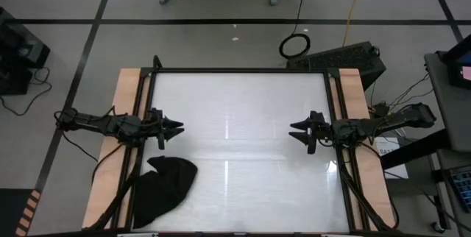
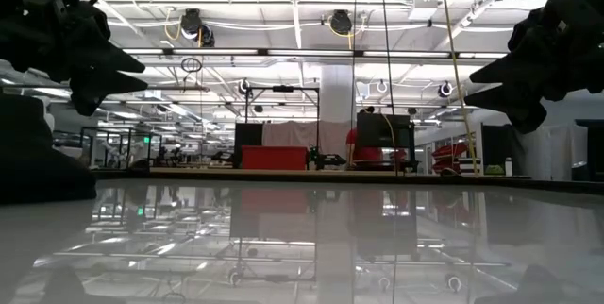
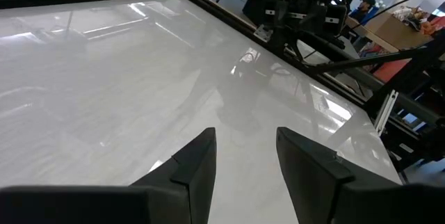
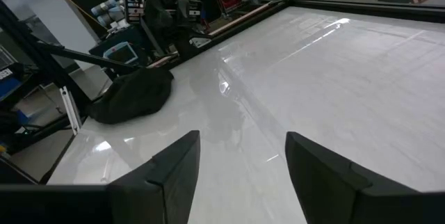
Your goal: Roll towel
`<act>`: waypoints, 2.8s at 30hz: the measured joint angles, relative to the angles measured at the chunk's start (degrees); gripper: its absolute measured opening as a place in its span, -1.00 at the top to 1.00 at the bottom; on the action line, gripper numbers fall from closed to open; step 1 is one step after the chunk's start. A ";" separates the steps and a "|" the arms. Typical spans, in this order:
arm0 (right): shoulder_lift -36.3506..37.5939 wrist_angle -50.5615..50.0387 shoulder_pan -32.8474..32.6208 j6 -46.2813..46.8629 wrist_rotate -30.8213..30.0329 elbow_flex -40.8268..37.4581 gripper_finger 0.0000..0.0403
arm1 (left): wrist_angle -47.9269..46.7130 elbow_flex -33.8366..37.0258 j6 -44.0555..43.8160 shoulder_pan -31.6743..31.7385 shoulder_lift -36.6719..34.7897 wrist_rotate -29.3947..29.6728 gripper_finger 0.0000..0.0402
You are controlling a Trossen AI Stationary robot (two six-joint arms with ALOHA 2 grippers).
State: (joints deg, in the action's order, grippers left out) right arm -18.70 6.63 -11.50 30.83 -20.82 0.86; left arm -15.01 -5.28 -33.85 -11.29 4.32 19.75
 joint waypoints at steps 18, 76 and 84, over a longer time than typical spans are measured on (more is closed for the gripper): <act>0.00 0.00 -0.01 0.00 0.00 0.00 -0.01 | -0.02 0.01 0.00 0.01 0.00 0.01 0.22; -40.07 -3.49 0.03 -38.60 11.01 51.02 -0.01 | 0.03 0.02 -0.01 0.02 0.02 0.01 0.22; -52.95 -4.06 0.02 -38.60 15.37 54.14 -0.01 | 0.09 0.02 0.00 0.00 0.02 0.00 0.22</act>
State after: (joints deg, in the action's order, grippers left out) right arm -71.64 2.57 -11.49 -7.77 -5.45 55.00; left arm -14.92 -5.26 -33.85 -11.29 4.34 19.75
